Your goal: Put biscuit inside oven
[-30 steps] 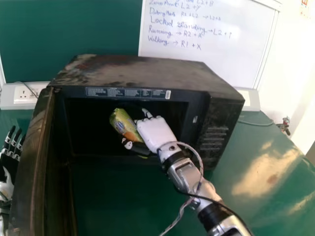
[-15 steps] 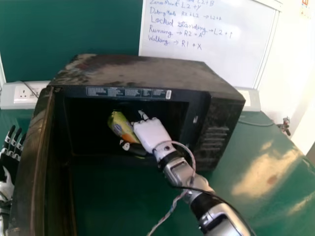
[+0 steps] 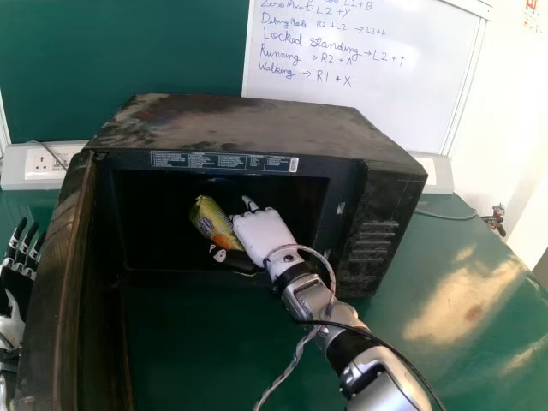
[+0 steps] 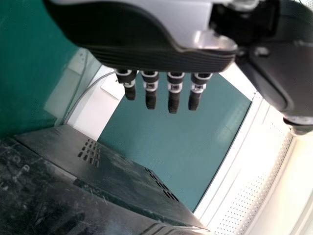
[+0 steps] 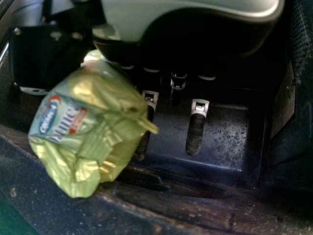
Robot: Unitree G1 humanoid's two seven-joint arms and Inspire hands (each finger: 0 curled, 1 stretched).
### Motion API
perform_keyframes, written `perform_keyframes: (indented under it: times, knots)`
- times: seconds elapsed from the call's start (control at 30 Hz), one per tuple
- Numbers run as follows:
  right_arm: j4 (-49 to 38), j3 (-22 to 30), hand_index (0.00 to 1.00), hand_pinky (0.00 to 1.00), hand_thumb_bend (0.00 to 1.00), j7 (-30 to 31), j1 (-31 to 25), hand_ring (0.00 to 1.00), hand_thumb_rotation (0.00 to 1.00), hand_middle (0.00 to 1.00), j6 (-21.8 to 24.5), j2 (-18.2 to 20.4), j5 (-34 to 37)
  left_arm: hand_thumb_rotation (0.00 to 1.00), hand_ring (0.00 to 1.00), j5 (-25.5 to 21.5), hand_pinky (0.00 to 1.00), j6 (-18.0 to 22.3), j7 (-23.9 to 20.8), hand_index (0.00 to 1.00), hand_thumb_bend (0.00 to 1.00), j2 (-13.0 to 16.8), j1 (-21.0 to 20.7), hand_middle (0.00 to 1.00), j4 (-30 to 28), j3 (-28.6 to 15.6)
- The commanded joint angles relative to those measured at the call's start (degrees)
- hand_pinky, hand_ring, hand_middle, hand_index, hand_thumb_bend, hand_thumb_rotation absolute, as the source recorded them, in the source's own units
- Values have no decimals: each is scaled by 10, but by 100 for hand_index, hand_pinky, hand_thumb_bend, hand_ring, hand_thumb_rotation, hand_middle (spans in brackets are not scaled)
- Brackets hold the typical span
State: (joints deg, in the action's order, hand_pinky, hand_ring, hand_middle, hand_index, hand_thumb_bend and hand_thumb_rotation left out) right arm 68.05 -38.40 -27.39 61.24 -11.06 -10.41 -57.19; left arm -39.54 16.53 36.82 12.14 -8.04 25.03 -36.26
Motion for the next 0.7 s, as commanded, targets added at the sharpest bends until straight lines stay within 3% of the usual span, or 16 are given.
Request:
perform_keyframes:
  times: [0.0, 0.27, 0.43, 0.67]
  knots:
    - [7, -3, 56, 41, 51, -12, 17, 40, 0, 46, -1, 7, 7, 0, 65, -4, 44, 5, 3, 90, 9, -23, 22, 78, 22, 2]
    - [23, -9, 57, 40, 51, -7, 27, 39, 0, 47, 2, 12, 13, 0, 65, -7, 45, 0, 2, 91, 10, -23, 24, 79, 19, 2]
    - [39, -7, 54, 49, 51, -16, 39, 43, 0, 48, 3, 15, 21, 0, 63, -9, 42, -1, 3, 90, 10, -23, 24, 78, 20, 1]
    - [63, -9, 56, 41, 51, -22, 57, 41, 0, 47, 11, 21, 23, 0, 64, -3, 45, 2, -2, 90, 11, -24, 27, 77, 16, 2]
